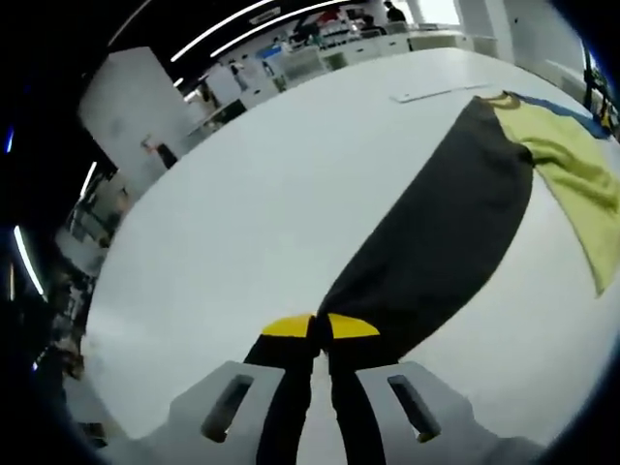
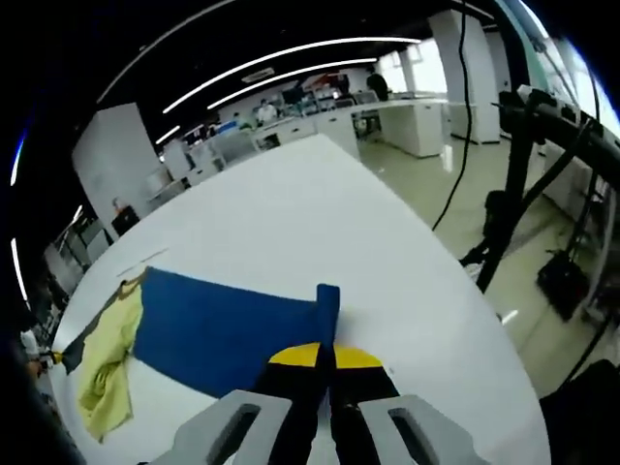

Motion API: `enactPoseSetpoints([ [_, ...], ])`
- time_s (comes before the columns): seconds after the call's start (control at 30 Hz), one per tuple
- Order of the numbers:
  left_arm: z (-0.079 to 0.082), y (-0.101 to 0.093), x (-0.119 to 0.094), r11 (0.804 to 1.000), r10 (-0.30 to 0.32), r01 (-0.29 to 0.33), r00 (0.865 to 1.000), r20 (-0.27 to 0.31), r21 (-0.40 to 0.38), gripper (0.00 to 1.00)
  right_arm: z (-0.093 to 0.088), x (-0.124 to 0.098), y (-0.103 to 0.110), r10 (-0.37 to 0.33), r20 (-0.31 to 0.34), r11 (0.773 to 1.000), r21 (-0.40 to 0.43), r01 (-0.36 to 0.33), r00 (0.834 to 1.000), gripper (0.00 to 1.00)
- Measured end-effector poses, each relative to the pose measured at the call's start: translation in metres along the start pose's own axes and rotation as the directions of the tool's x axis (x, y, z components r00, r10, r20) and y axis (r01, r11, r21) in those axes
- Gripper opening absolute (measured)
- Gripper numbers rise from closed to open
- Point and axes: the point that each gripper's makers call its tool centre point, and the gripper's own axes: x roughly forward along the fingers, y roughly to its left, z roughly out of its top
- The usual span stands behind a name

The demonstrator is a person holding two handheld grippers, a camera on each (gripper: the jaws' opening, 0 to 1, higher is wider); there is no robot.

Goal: Fold the garment on the visible template until the final outline fits inside the template.

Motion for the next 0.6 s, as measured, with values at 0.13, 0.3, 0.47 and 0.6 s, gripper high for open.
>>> enactPoseSetpoints([
  [0.13, 0.011, -0.002, -0.005, 0.995, -0.013, 0.019, 0.998, 0.065, -0.093, 0.07, 0.004, -0.002, -0.001, -0.008, 0.007, 0.999, -0.031, 0.008, 1.0, 0.04],
  [0.3, 0.016, -0.01, -0.012, 0.988, -0.042, 0.058, 0.993, 0.114, -0.142, 0.2, 0.009, -0.01, -0.004, -0.027, 0.017, 0.996, -0.085, 0.028, 0.999, 0.2],
  [0.47, 0.018, -0.027, -0.022, 0.983, -0.078, 0.103, 0.984, 0.16, -0.152, 0.3, 0.007, -0.013, 0.0, -0.02, 0.007, 0.986, -0.165, 0.021, 1.0, 0.28],
  [0.6, 0.017, -0.043, -0.032, 0.982, -0.113, 0.138, 0.977, 0.178, -0.13, 0.36, 0.0, -0.015, -0.002, -0.056, -0.021, 0.969, -0.24, 0.049, 0.998, 0.26],
])
